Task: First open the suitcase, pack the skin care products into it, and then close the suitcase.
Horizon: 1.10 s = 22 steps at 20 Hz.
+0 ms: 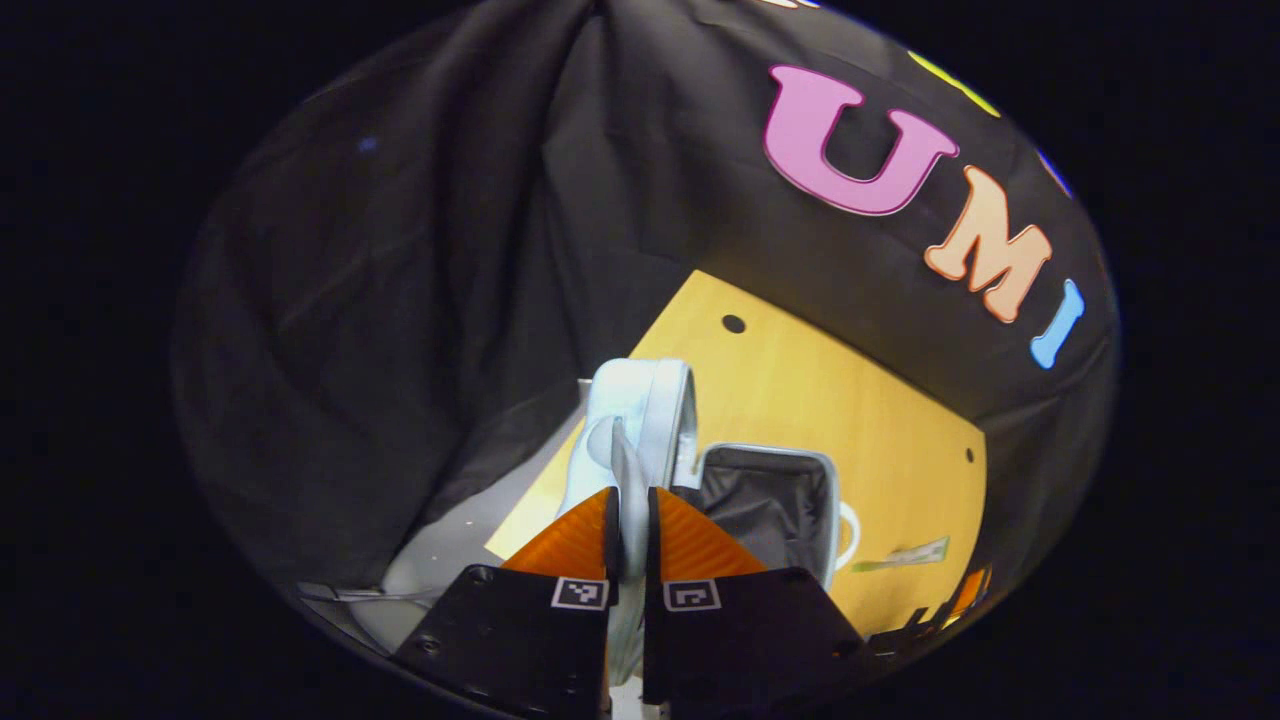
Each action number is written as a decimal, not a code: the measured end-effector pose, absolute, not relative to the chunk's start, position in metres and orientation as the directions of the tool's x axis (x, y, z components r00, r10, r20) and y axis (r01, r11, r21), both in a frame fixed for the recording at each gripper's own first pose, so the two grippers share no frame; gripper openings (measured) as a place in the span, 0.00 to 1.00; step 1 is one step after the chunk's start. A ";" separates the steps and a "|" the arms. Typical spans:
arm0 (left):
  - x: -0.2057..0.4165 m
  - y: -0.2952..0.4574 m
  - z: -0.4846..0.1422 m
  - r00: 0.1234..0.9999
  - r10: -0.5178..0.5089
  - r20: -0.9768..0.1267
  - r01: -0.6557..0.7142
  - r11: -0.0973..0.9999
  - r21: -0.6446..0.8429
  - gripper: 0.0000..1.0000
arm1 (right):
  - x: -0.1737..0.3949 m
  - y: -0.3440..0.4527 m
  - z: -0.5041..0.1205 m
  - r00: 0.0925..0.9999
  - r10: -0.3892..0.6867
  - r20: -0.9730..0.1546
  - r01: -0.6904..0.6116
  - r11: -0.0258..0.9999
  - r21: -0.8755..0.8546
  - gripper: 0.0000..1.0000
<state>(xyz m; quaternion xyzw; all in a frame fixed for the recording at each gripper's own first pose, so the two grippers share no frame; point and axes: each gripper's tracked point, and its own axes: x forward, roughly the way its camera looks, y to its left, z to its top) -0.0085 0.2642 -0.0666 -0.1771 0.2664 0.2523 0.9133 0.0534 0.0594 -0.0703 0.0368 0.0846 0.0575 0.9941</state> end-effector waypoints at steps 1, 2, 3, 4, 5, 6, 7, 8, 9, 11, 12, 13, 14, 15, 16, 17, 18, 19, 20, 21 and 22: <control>-0.014 0.272 -0.074 0.718 0.373 -0.588 -0.567 0.803 -0.183 0.06 | 0.054 0.063 -0.073 0.978 0.122 -0.169 -0.109 0.990 0.086 0.98; -0.017 0.279 -0.079 0.705 0.382 -0.597 -0.582 0.794 -0.178 0.06 | 0.054 0.066 -0.074 0.977 0.124 -0.173 -0.110 0.990 0.088 0.93; -0.018 0.284 -0.084 0.692 0.392 -0.607 -0.593 0.787 -0.168 0.06 | 0.054 0.069 -0.076 0.977 0.126 -0.173 -0.112 0.990 0.089 0.93; -0.020 0.290 -0.092 0.673 0.405 -0.619 -0.606 0.781 -0.148 0.06 | 0.053 0.072 -0.076 0.977 0.128 -0.172 -0.114 0.990 0.088 0.97; -0.023 0.297 -0.101 0.651 0.423 -0.630 -0.619 0.776 -0.120 0.06 | 0.053 0.075 -0.077 0.976 0.129 -0.174 -0.116 0.990 0.086 0.97; -0.027 0.307 -0.111 0.629 0.441 -0.640 -0.630 0.772 -0.087 0.06 | 0.052 0.077 -0.080 0.976 0.130 -0.178 -0.116 0.990 0.083 0.93; -0.027 0.316 -0.121 0.605 0.459 -0.651 -0.640 0.767 -0.053 0.06 | 0.051 0.078 -0.083 0.974 0.129 -0.183 -0.116 0.990 0.082 0.98; -0.031 0.326 -0.133 0.582 0.471 -0.663 -0.649 0.760 -0.031 0.06 | 0.051 0.079 -0.085 0.973 0.130 -0.191 -0.116 0.990 0.082 0.94; -0.032 0.334 -0.144 0.562 0.477 -0.676 -0.664 0.748 -0.024 0.06 | 0.050 0.079 -0.088 0.971 0.130 -0.198 -0.115 0.990 0.086 0.98; -0.030 0.346 -0.161 0.543 0.478 -0.690 -0.683 0.730 -0.032 0.06 | 0.048 0.077 -0.092 0.970 0.120 -0.210 -0.103 0.991 0.089 0.94; -0.032 0.351 -0.171 0.534 0.476 -0.699 -0.687 0.726 -0.031 0.06 | 0.047 0.074 -0.091 0.973 0.106 -0.206 -0.089 0.992 0.086 0.98; -0.030 0.355 -0.180 0.531 0.470 -0.705 -0.687 0.726 -0.034 0.05 | 0.046 0.071 -0.089 0.976 0.091 -0.199 -0.076 0.994 0.080 0.98; -0.031 0.360 -0.193 0.530 0.465 -0.709 -0.686 0.727 -0.036 0.06 | 0.045 0.067 -0.088 0.978 0.077 -0.194 -0.064 0.995 0.075 0.98; -0.030 0.366 -0.204 0.532 0.460 -0.711 -0.686 0.726 -0.045 0.06 | 0.044 0.065 -0.090 0.978 0.071 -0.194 -0.057 0.996 0.074 0.98; -0.027 0.372 -0.214 0.535 0.450 -0.715 -0.689 0.723 -0.060 0.06 | 0.044 0.063 -0.091 0.978 0.064 -0.197 -0.050 0.996 0.073 0.98; -0.025 0.380 -0.221 0.537 0.446 -0.716 -0.693 0.717 -0.073 0.06 | 0.043 0.060 -0.092 0.979 0.054 -0.198 -0.041 0.997 0.070 0.98; -0.024 0.384 -0.230 0.532 0.432 -0.728 -0.697 0.712 -0.087 0.06 | 0.043 0.059 -0.093 0.978 0.046 -0.202 -0.033 0.997 0.070 0.98; -0.022 0.388 -0.238 0.531 0.422 -0.735 -0.697 0.711 -0.095 0.09 | 0.043 0.058 -0.094 0.978 0.041 -0.203 -0.027 0.997 0.071 0.98; -0.020 0.392 -0.249 0.529 0.413 -0.741 -0.694 0.714 -0.096 0.06 | 0.043 0.058 -0.095 0.978 0.038 -0.205 -0.025 0.997 0.069 0.98; -0.018 0.394 -0.256 0.530 0.406 -0.745 -0.688 0.719 -0.098 0.06 | 0.044 0.057 -0.097 0.977 0.033 -0.209 -0.021 0.998 0.064 0.98; -0.017 0.395 -0.264 0.523 0.401 -0.752 -0.688 0.720 -0.094 0.06 | 0.044 0.057 -0.097 0.976 0.031 -0.215 -0.019 0.998 0.058 0.98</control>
